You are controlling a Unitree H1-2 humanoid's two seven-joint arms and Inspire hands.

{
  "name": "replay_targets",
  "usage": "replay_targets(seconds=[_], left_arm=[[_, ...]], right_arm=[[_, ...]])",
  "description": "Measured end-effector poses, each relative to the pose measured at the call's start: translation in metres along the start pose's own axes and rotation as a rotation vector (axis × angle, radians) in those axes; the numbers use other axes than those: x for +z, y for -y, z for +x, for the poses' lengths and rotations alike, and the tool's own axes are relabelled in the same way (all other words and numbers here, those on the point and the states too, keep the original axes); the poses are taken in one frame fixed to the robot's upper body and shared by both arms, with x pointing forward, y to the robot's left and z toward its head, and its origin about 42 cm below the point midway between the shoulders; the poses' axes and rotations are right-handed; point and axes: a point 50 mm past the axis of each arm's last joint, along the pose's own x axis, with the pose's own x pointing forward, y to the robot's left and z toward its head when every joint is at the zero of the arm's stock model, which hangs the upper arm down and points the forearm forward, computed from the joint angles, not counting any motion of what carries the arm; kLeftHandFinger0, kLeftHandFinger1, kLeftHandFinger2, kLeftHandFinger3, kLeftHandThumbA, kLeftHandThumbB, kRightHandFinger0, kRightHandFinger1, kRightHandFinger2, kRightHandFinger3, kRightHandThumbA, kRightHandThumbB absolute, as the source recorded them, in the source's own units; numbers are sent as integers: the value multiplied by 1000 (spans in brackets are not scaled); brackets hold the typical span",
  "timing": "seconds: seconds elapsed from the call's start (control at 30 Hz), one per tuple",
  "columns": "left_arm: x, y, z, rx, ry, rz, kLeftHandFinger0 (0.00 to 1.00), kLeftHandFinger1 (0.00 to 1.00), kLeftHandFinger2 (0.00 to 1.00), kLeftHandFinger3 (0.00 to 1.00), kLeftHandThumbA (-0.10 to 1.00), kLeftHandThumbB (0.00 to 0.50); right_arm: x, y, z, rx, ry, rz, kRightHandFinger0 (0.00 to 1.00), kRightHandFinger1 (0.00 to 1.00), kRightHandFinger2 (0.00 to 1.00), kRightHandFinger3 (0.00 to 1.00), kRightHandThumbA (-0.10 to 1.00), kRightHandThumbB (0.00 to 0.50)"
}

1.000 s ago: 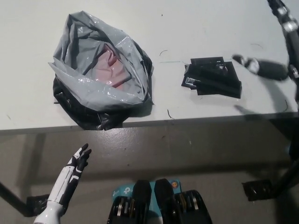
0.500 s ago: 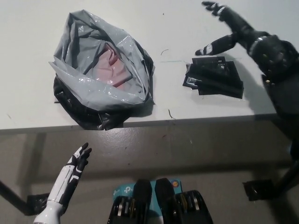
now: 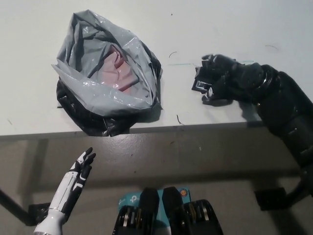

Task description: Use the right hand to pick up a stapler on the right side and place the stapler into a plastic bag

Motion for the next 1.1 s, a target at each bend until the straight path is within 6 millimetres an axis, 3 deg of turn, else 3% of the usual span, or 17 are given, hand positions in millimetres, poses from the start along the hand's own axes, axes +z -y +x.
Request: replay_targets(seconds=[0.13, 0.17, 0.37, 0.4, 0.43, 0.47, 0.53, 0.57, 0.6, 0.63, 0.67, 0.73, 0.77, 0.8, 0.83, 1.1], left_arm=[[0, 0, 0, -1, 1, 1, 1000, 1000, 1000, 1000, 1000, 302], [0, 0, 0, -1, 1, 2, 1000, 1000, 1000, 1000, 1000, 301], [0, 0, 0, -1, 1, 2, 1000, 1000, 1000, 1000, 1000, 310], [0, 0, 0, -1, 1, 2, 1000, 1000, 1000, 1000, 1000, 315], [0, 0, 0, -1, 1, 2, 1000, 1000, 1000, 1000, 1000, 314], [0, 0, 0, -1, 1, 2, 1000, 1000, 1000, 1000, 1000, 305], [0, 0, 0, -1, 1, 2, 1000, 1000, 1000, 1000, 1000, 303], [0, 0, 0, -1, 1, 2, 1000, 1000, 1000, 1000, 1000, 299], [0, 0, 0, -1, 1, 3, 1000, 1000, 1000, 1000, 1000, 299], [0, 0, 0, -2, 0, 3, 1000, 1000, 1000, 1000, 1000, 298], [0, 0, 0, -2, 1, 3, 1000, 1000, 1000, 1000, 1000, 300], [0, 0, 0, -2, 1, 3, 1000, 1000, 1000, 1000, 1000, 299], [0, 0, 1, -3, 1, 3, 1000, 1000, 1000, 1000, 1000, 300], [0, 0, 1, -4, 2, 3, 1000, 1000, 1000, 1000, 1000, 299], [0, 0, 1, -4, 2, 3, 1000, 1000, 1000, 1000, 1000, 301], [1, -1, 1, -15, 3, 5, 1000, 1000, 1000, 1000, 1000, 307]], right_arm=[[-12, -5, 2, 15, -48, -30, 1000, 1000, 1000, 1000, 1000, 427], [-14, -5, 2, 14, -52, -39, 1000, 1000, 1000, 1000, 1000, 396], [-21, -2, 4, 16, -63, -73, 1000, 1000, 1000, 1000, 1000, 402], [-22, -2, 4, 16, -63, -75, 1000, 1000, 1000, 1000, 1000, 426], [-23, -1, 4, 16, -62, -76, 1000, 1000, 1000, 1000, 979, 446], [-24, -1, 4, 14, -59, -73, 1000, 1000, 1000, 1000, 871, 377], [-26, 0, 4, 7, -52, -54, 999, 1000, 1000, 1000, 834, 384], [-27, 1, 4, -9, -43, -30, 386, 410, 354, 285, 89, 62], [-28, 2, 4, -18, -41, -19, 386, 410, 354, 285, 89, 62], [-30, 3, 4, -27, -41, -11, 78, 226, 311, 253, -62, 196], [-30, 3, 4, -31, -40, -9, 3, 224, 488, 397, -98, 243], [-32, 5, 4, -86, -23, -3, 33, 417, 772, 658, -100, 225], [-33, 5, 4, -102, -16, 2, 39, 468, 816, 723, -100, 221], [-33, 6, 4, -112, -14, 7, 64, 555, 841, 802, -100, 209], [-34, 6, 4, -122, -10, 11, 86, 597, 850, 818, -100, 200], [-40, 2, 4, -154, 1, 34, 107, 614, 858, 815, -100, 211]])
